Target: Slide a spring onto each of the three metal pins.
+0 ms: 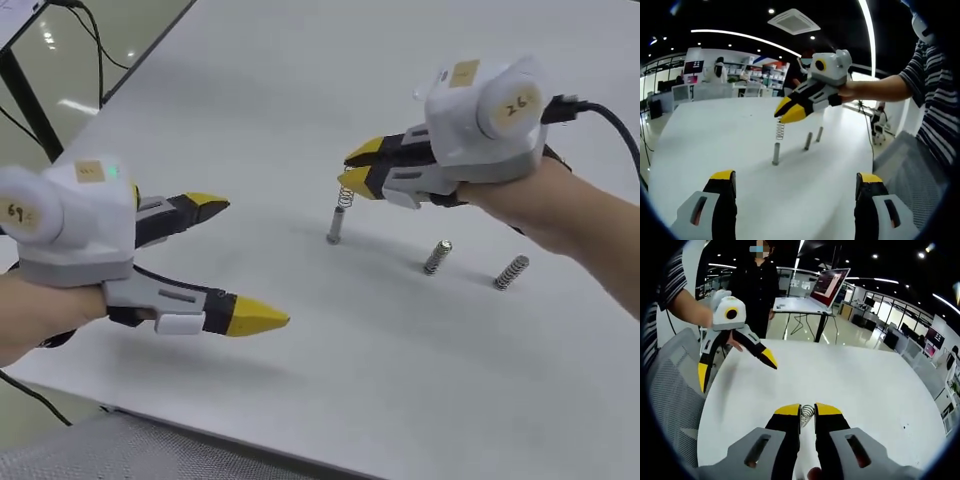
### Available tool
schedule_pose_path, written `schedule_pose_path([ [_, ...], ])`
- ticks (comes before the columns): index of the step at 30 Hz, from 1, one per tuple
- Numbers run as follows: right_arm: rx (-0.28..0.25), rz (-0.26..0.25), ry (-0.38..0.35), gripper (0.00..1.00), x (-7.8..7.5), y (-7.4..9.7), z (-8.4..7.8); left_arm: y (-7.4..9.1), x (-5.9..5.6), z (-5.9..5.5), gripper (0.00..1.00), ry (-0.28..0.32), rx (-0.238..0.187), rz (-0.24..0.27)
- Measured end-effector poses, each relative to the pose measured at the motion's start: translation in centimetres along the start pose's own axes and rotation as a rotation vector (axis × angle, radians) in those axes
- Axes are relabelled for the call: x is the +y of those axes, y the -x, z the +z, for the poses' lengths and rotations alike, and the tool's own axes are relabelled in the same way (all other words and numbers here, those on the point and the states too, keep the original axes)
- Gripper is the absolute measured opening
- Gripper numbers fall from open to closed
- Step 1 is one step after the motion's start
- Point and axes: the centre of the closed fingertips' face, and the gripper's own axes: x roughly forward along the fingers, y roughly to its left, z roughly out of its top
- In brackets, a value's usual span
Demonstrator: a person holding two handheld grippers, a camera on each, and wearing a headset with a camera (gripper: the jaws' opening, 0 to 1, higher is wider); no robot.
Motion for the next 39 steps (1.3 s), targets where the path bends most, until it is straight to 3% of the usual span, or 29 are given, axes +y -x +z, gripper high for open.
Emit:
schedule_pose_path([
  [18,0.022,0.002,-0.013,0.07,0.3,-1.4,-1.4,0.8,0.4,-0.2,0.96,0.007,0.002,0.019],
  [39,0.083,0.014,-0.033,0.08,1.3,-3.2,-4.2,0.7,0.4,-0.4,0.96,0.011,0.001,0.016],
])
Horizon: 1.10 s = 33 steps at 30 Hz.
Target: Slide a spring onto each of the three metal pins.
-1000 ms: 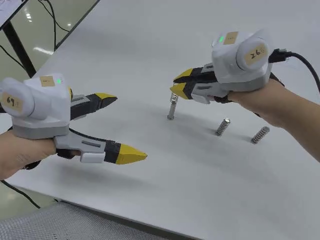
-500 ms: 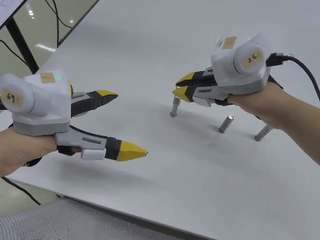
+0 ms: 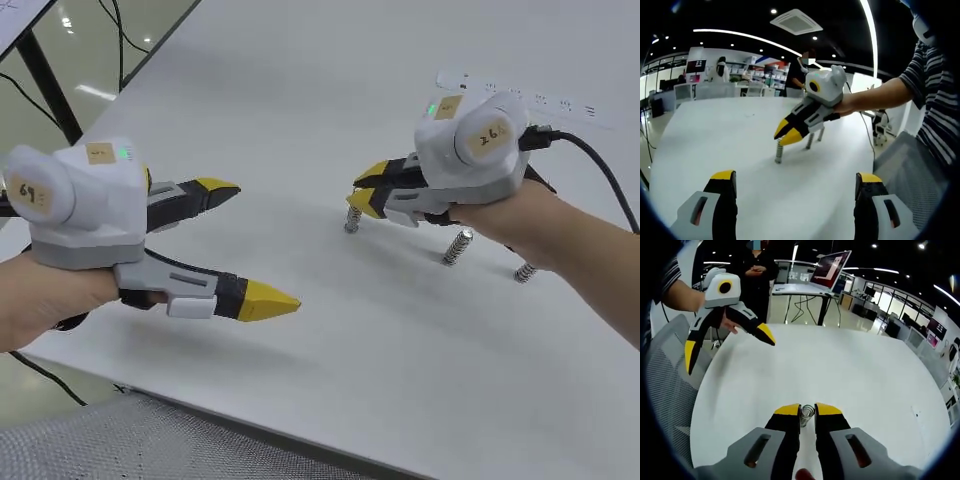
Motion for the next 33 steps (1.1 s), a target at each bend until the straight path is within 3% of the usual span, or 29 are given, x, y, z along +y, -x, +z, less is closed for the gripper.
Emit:
schedule_pose_path([
  [19,0.029,0.014,-0.021,0.09,0.6,-0.4,-1.3,-0.3,-0.1,0.2,0.95,-0.003,0.005,-0.008],
  [24,-0.028,-0.015,-0.073,0.18,0.0,0.3,-0.2,-0.4,-0.3,0.5,0.95,-0.007,0.010,-0.013],
  [29,-0.085,-0.020,-0.117,0.18,0.1,1.9,0.8,-0.8,-0.5,1.2,0.96,-0.020,0.016,-0.021],
  [33,-0.112,-0.034,-0.131,0.21,0.3,3.3,0.7,-1.2,-0.5,2.0,0.96,-0.030,0.009,-0.024],
])
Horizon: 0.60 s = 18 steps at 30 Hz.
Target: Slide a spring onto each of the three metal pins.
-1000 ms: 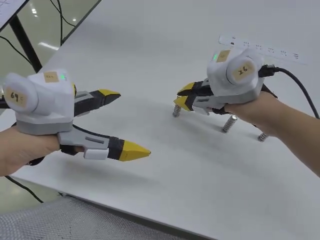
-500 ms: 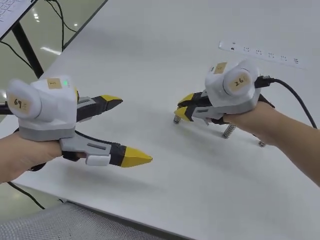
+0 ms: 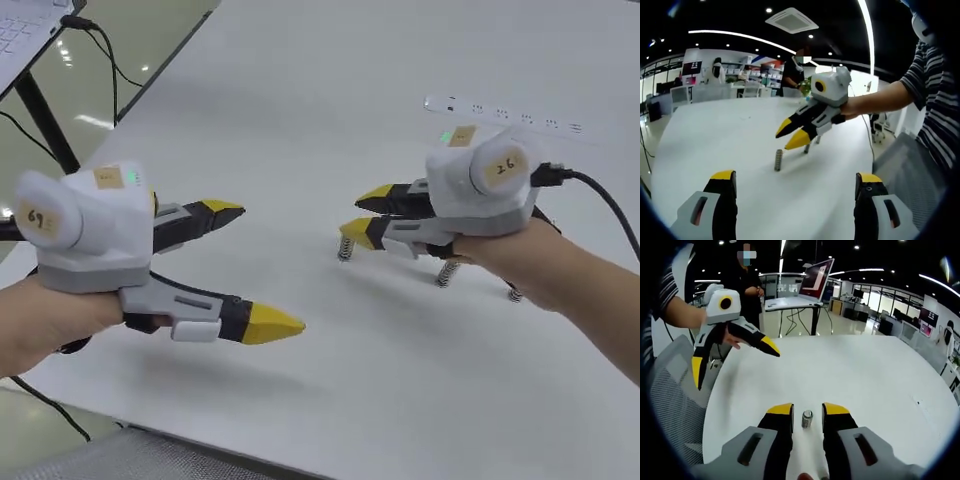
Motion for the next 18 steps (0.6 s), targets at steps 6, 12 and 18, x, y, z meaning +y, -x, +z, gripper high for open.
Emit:
schedule_pose_path([
  [6,-0.055,-0.018,-0.073,0.28,0.1,2.4,-0.5,-0.7,-0.3,1.0,0.97,-0.012,-0.012,-0.007],
  [12,-0.130,-0.065,-0.127,0.38,-0.1,4.6,-0.6,-1.3,-0.8,1.9,0.98,-0.025,-0.024,-0.022],
  [18,-0.165,-0.110,-0.149,0.52,0.3,6.6,-1.5,-2.0,-1.0,3.2,0.98,-0.012,-0.074,-0.030],
])
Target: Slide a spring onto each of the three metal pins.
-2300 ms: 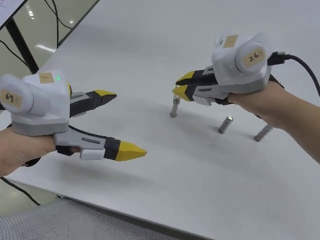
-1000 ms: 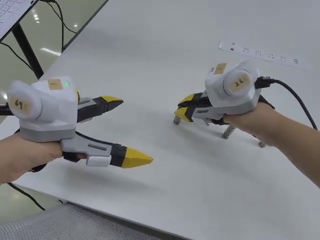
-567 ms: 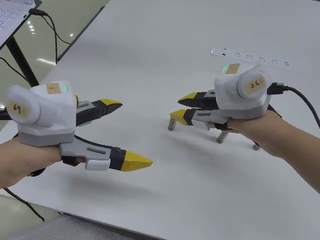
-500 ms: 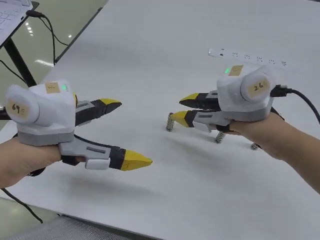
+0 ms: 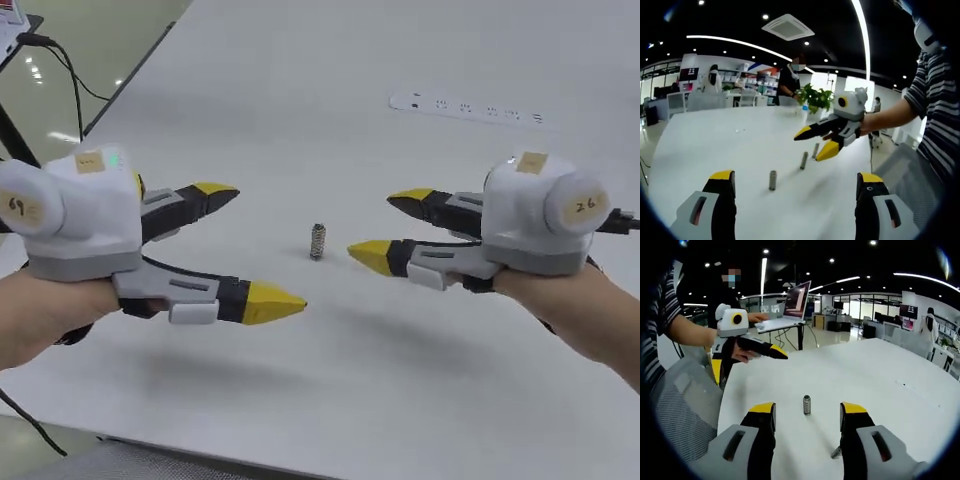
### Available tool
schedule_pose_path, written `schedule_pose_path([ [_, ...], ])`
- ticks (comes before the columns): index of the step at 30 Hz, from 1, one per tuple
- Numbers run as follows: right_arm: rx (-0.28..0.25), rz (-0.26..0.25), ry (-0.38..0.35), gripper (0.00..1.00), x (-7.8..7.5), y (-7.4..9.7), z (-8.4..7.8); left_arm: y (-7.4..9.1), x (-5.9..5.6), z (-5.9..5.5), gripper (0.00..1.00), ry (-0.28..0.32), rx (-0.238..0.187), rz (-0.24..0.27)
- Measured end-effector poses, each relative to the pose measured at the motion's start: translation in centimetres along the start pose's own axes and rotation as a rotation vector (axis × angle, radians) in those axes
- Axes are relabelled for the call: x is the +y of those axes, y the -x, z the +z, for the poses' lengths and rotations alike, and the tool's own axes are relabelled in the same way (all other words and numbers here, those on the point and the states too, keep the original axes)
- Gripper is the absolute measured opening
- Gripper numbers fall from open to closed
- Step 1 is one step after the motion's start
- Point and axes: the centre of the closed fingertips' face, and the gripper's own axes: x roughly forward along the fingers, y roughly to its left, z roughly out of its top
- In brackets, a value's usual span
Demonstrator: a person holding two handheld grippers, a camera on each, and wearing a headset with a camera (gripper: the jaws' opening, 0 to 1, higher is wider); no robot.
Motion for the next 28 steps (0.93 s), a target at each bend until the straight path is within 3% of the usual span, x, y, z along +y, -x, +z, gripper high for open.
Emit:
schedule_pose_path([
  [6,0.000,-0.030,0.012,0.61,0.3,2.3,-1.3,-0.7,-0.3,0.0,0.98,-0.011,0.008,-0.004],
  [12,-0.048,-0.099,-0.042,0.74,-0.5,5.4,-2.4,-0.8,-0.8,-0.4,0.98,-0.025,0.026,-0.013],
  [20,-0.030,-0.171,-0.104,0.96,-1.4,8.7,-5.0,-0.7,-1.3,-1.0,0.98,-0.057,0.061,-0.013],
  [28,-0.057,-0.223,-0.144,0.99,-1.8,11.3,-5.8,0.2,-1.5,-1.0,0.98,-0.062,0.060,0.005],
])
